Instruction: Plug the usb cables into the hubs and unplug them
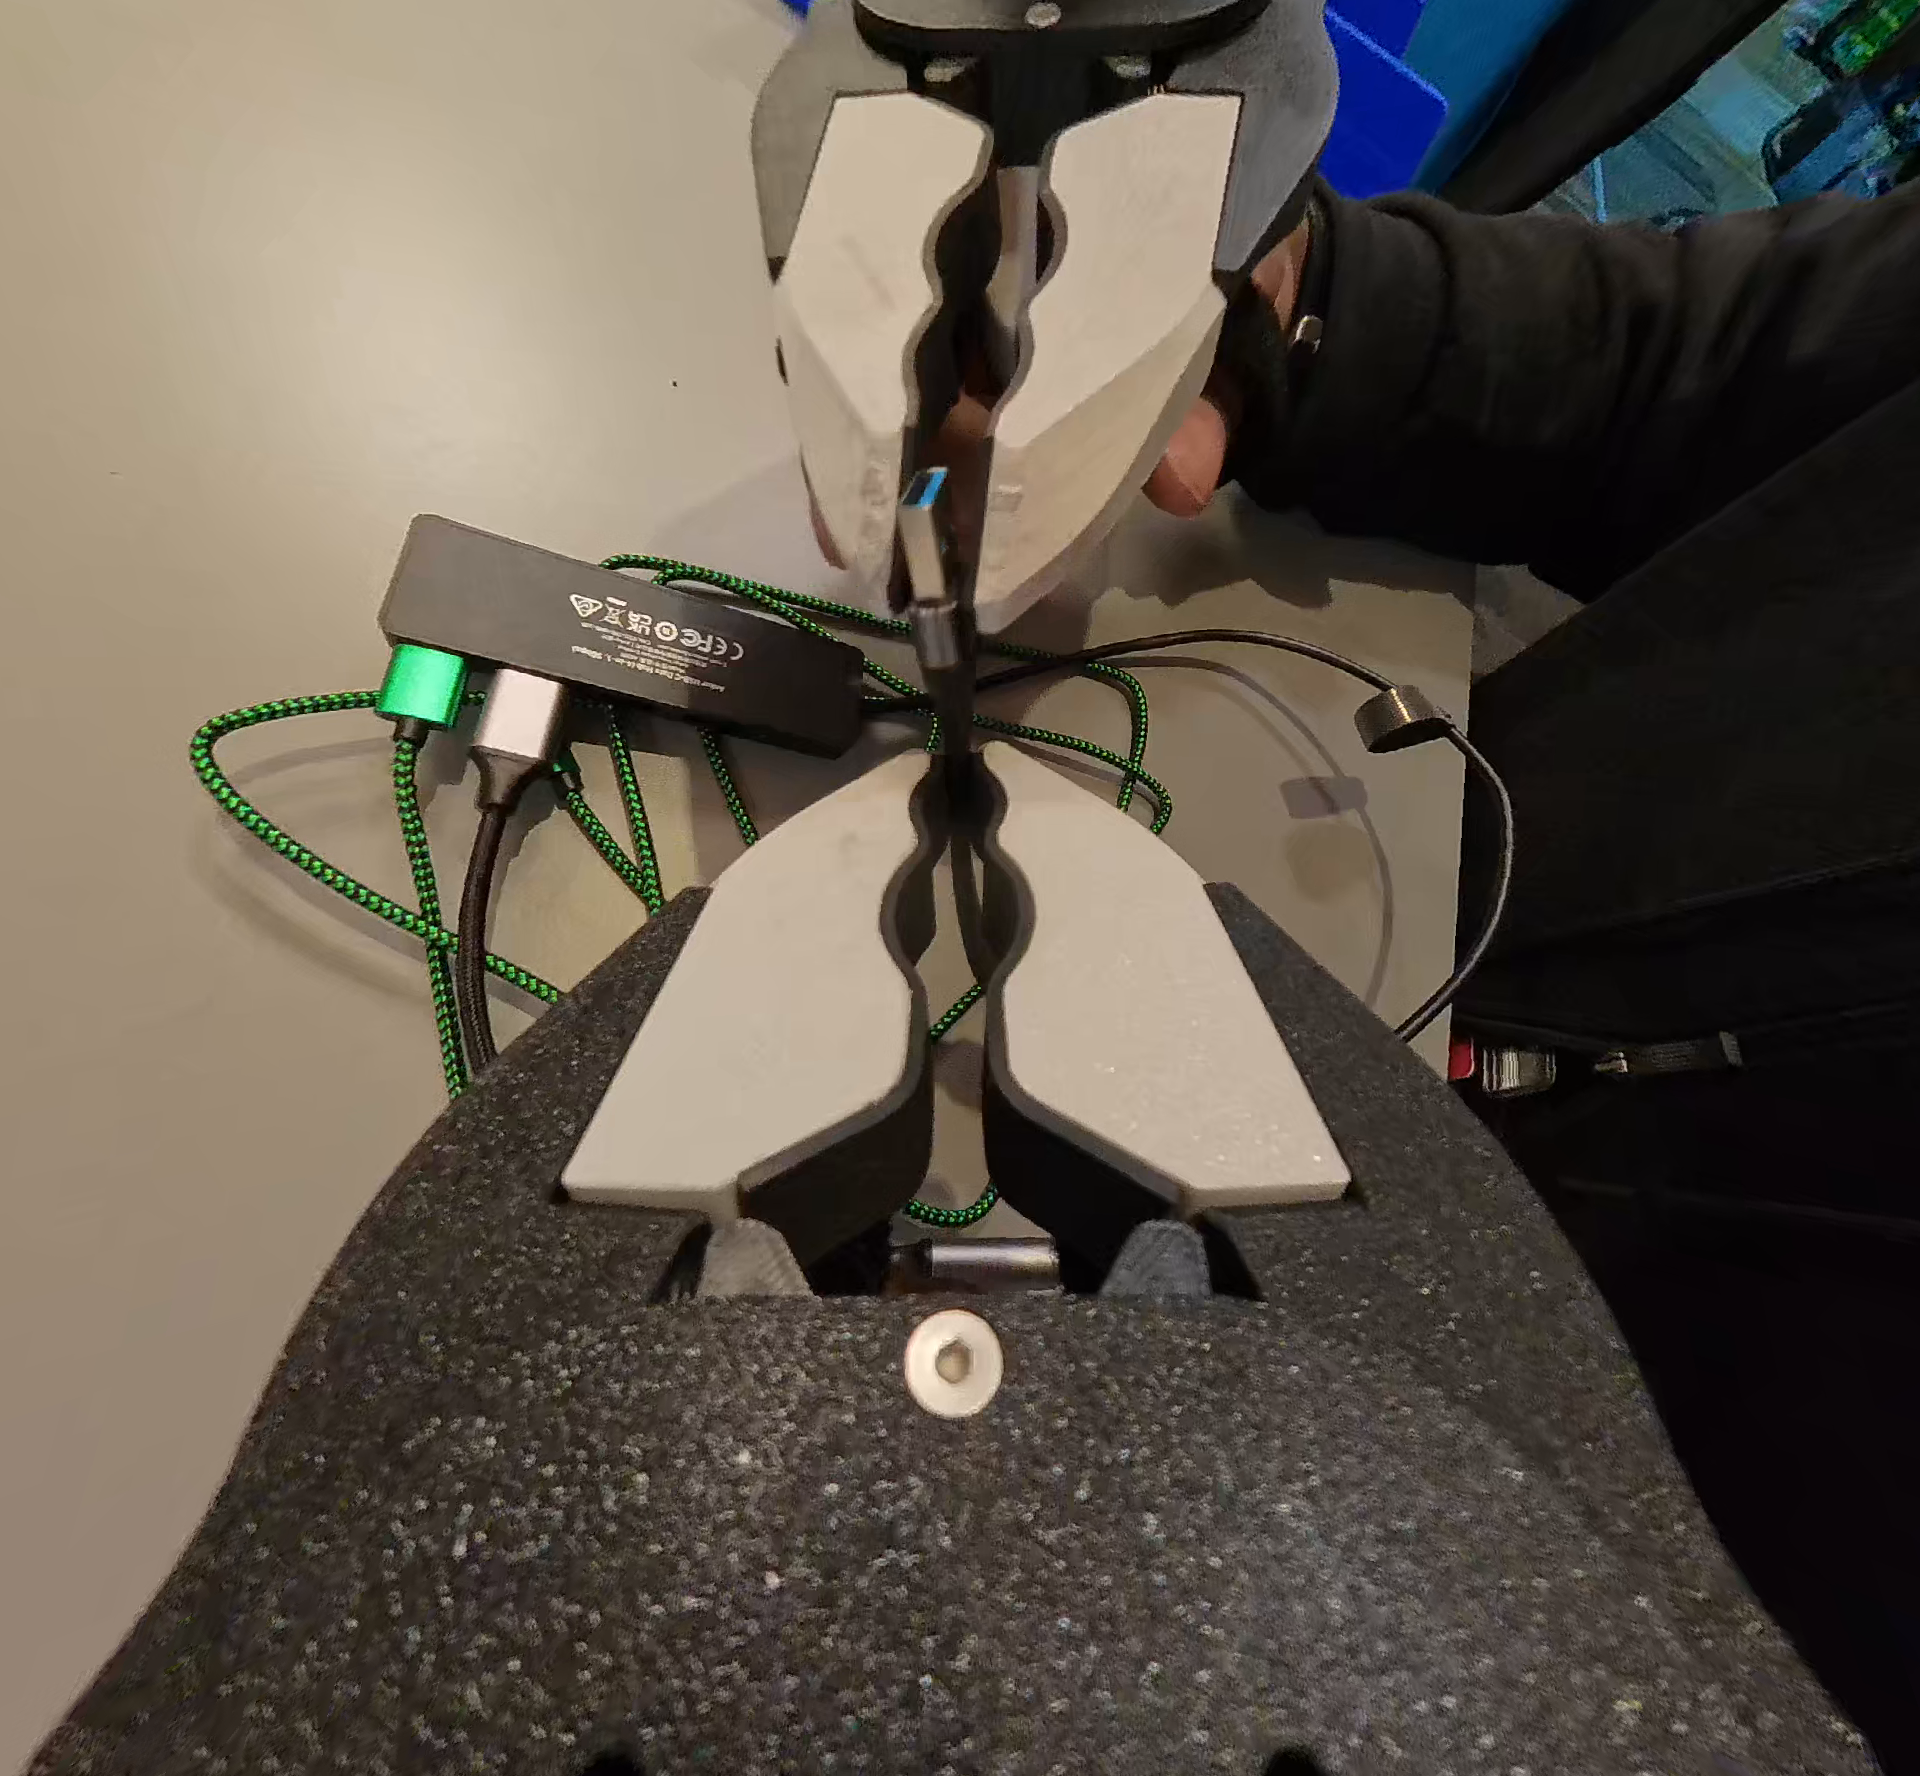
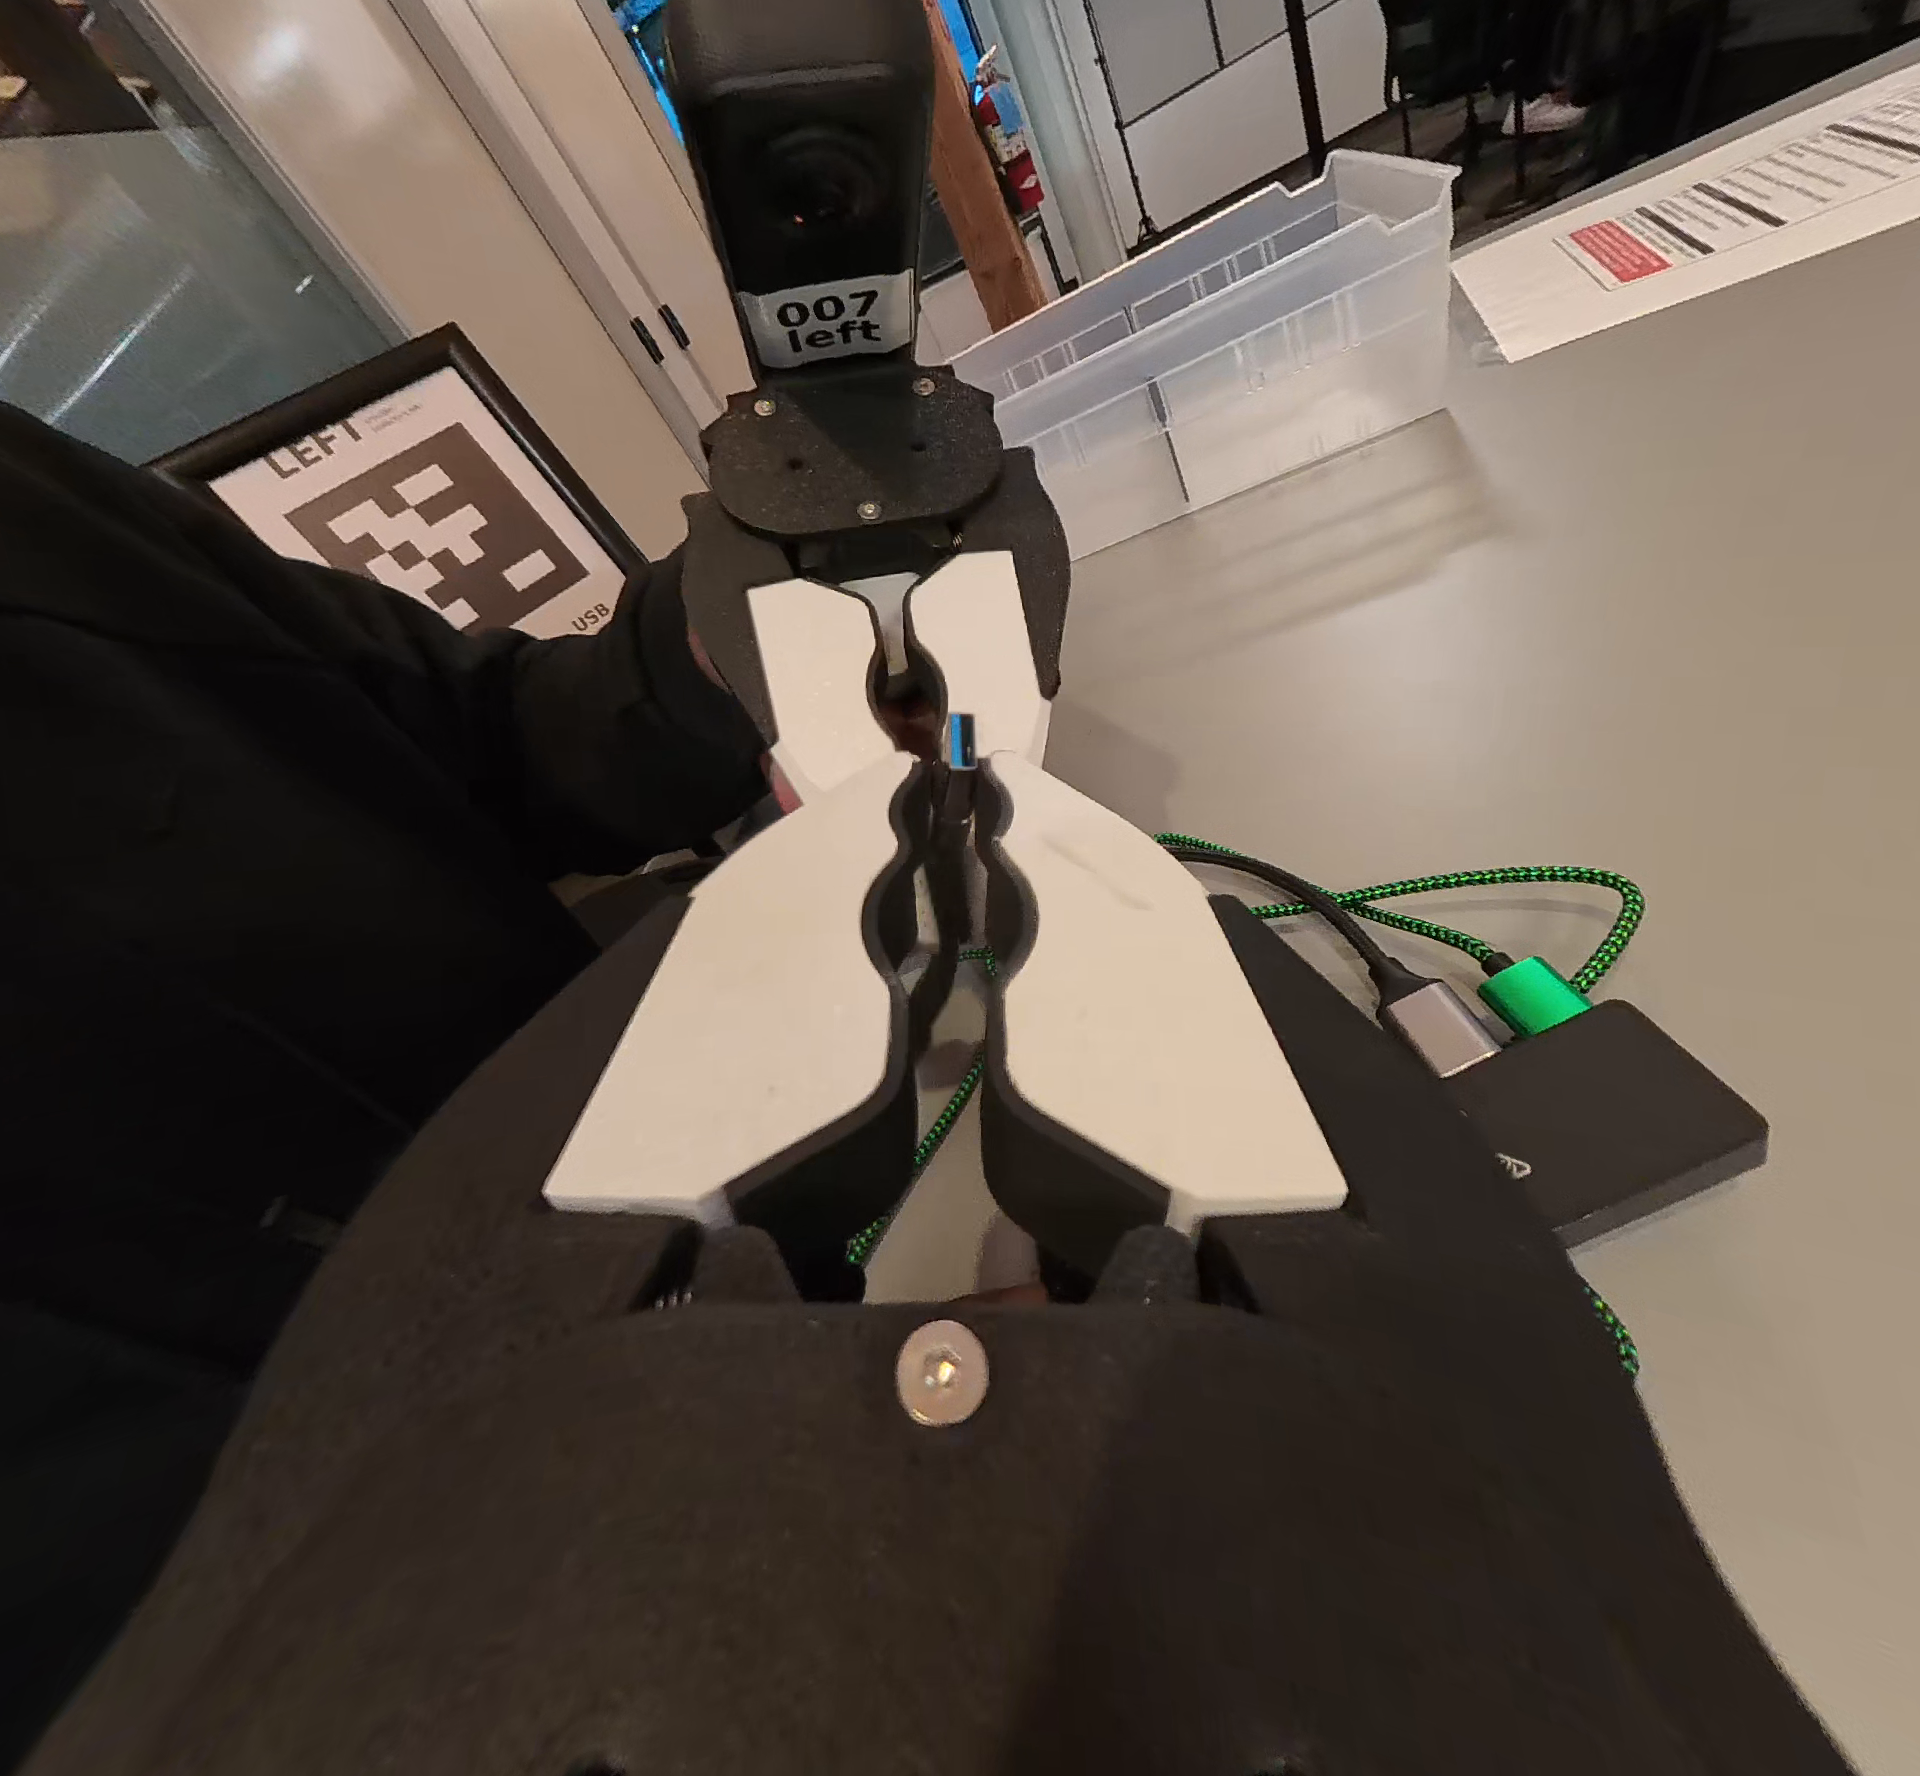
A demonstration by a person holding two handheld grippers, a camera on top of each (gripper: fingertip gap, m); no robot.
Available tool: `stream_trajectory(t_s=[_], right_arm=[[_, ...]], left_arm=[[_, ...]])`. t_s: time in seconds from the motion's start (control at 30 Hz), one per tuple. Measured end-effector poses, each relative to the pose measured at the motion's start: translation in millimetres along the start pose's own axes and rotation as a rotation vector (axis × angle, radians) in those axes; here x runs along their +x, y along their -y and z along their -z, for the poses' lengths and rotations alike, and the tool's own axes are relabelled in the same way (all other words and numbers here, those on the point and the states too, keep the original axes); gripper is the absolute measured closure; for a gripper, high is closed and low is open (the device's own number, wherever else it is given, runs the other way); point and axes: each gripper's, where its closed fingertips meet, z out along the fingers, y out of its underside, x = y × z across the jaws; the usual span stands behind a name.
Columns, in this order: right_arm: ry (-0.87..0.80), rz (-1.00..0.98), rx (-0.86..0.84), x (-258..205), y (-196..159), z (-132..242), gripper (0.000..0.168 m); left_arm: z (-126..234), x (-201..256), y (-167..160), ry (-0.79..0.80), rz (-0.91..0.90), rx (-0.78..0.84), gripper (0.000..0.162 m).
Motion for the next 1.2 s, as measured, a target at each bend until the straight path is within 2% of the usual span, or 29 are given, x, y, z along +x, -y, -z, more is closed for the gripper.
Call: stream_trajectory(t_s=[0.17,0.5,0.6,0.63,0.73,0.77,0.83,0.93,1.07,1.2], right_arm=[[0.013,-0.034,0.014,1,-1,8,0.162],[0.040,0.023,-0.093,-7,-15,6,0.159],[0.026,0.051,-0.086,-9,-14,6,0.162],[-0.001,0.059,-0.067,-6,-10,6,0.162],[-0.058,0.040,0.049,1,9,12,0.162],[-0.086,0.027,0.097,6,15,16,0.162],[-0.124,-0.013,0.187,14,26,22,0.162],[-0.092,-0.104,0.329,15,40,29,0.162],[0.044,-0.245,0.444,3,45,22,0.162],[0.123,-0.332,0.447,-8,38,7,0.162]], left_arm=[[12,-3,3,0.009,0.022,0.049,0.159],[15,4,-6,0.030,-0.083,-0.103,0.160],[17,1,-3,0.060,-0.086,-0.095,0.160],[20,-5,2,0.100,-0.073,-0.056,0.158],[43,-22,20,0.255,-0.011,0.107,0.131],[51,-21,26,0.274,-0.007,0.175,0.130],[59,0,35,0.201,-0.004,0.307,0.131],[47,32,35,0.006,0.083,0.410,0.130],[31,18,43,-0.085,0.297,0.618,0.123],[41,-1,59,-0.157,0.426,0.844,0.125]])
